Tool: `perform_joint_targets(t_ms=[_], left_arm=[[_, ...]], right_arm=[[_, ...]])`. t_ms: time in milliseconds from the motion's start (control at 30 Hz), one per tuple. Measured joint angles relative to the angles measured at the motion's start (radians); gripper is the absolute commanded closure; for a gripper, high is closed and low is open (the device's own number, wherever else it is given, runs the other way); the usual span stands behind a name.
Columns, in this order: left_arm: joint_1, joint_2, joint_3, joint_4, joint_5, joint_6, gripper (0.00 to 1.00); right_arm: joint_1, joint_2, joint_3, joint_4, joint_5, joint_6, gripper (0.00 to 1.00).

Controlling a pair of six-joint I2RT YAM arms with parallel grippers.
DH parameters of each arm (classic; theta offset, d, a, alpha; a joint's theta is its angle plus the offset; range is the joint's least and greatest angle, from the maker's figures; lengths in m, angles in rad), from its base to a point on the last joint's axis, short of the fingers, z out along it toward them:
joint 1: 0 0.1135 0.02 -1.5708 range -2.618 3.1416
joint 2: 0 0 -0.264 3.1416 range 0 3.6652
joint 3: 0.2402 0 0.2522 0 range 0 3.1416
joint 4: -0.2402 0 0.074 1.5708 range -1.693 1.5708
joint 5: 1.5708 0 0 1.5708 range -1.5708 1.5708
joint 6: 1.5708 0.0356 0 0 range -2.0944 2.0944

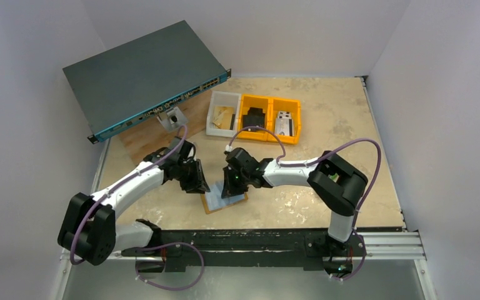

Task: Take the credit cards out of the card holder
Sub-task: Remove the credit card from the card holder.

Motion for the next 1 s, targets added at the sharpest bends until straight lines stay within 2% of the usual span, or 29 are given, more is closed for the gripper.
perform_joint_targets(t_ms=[567,667,800,1000], left_arm=[[-0.079,0.166,-0.036,0.126,0.014,-0.021,0.76],[-0.080,0.169,-0.036,0.136,0.013,-0.028,0.77],[-0.080,0.174,-0.036,0.143,0.013,-0.036,0.78],[-0.080,0.177,-0.035,0.146,0.011,-0.046,0.79]], right_arm=[[-0.048,0.000,-0.071,0.124,-0.117,0.044,0.98],[-0.049,0.000,-0.071,0.125,-0.121,0.045,0.88],[-0.049,-0.005,-0.069,0.127,-0.125,0.047,0.68],[-0.047,-0.052,-0.058,0.075,-0.098,0.041,0.60]])
